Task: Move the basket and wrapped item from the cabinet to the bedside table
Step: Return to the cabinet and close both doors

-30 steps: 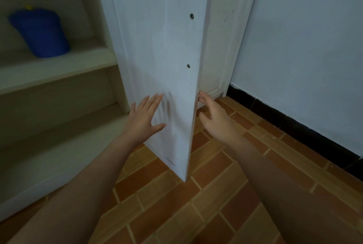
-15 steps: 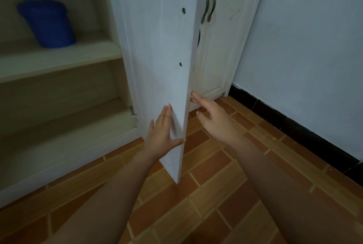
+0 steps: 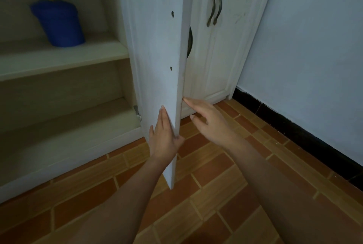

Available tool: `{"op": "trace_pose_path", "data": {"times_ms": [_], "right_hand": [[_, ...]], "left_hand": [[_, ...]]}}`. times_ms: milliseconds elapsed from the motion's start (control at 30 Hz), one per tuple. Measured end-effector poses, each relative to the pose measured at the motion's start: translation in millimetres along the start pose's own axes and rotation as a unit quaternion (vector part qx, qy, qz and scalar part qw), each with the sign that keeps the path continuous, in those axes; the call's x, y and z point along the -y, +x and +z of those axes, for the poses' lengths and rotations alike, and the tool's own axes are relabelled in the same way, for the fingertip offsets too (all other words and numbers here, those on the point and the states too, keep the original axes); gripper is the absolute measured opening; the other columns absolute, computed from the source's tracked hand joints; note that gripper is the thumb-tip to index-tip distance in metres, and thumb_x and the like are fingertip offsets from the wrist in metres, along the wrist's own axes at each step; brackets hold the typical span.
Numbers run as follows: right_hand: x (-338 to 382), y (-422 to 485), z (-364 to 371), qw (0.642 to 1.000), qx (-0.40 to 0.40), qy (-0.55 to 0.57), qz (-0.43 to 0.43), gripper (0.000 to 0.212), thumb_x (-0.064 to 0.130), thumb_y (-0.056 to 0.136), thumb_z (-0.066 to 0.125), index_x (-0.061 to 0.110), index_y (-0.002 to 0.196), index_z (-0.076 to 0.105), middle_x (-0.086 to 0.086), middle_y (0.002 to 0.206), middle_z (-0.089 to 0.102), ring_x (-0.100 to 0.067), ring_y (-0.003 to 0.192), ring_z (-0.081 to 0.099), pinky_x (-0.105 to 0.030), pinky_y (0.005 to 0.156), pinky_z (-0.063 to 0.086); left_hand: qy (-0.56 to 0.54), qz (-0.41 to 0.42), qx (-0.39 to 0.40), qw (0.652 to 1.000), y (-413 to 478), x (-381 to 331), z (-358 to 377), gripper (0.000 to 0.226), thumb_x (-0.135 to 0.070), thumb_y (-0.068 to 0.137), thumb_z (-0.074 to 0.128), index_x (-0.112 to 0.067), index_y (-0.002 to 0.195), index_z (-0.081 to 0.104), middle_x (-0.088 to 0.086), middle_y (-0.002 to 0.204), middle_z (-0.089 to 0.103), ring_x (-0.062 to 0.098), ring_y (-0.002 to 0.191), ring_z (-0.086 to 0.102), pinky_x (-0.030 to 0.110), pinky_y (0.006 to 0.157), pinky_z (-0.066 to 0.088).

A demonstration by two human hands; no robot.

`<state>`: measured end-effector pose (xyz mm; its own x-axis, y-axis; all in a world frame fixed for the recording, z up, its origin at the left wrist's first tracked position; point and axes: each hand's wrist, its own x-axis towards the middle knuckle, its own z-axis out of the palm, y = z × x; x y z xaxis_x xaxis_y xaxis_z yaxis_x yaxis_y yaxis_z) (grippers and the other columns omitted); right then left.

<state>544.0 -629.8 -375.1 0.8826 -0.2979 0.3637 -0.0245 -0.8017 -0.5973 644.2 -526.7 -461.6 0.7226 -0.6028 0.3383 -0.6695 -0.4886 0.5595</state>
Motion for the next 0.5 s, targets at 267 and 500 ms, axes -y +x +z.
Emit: {"op": "trace_pose_path", "data": {"times_ms": [267,500], "right_hand": [[19.1,12.0,14.9,1.0,0.009,0.015,-0.018,0.053,0.013,0.094,0.042,0.033,0.14,0.027,0.003,0.147,0.034,-0.011,0.135,0.027,-0.038,0.112,0.024],[40.2,33.1,35.7,0.999,0.023,0.018,-0.043,0.059,0.009,0.094,0.042,0.023,0.145,0.015,0.003,0.15,0.024,-0.009,0.136,0.02,-0.022,0.109,0.014]], "left_hand": [[-0.022,0.004,0.01,1.0,-17.9,39.1,-28.7,0.101,-0.034,0.071,0.056,-0.029,0.141,-0.016,0.001,0.148,0.03,0.019,0.128,0.038,0.05,0.111,0.003],[0.015,0.01,0.002,1.0,-35.0,82.6,-67.7,0.084,-0.035,0.078,0.057,-0.025,0.144,0.007,-0.002,0.145,0.033,0.015,0.123,0.043,0.048,0.111,-0.005]]}}
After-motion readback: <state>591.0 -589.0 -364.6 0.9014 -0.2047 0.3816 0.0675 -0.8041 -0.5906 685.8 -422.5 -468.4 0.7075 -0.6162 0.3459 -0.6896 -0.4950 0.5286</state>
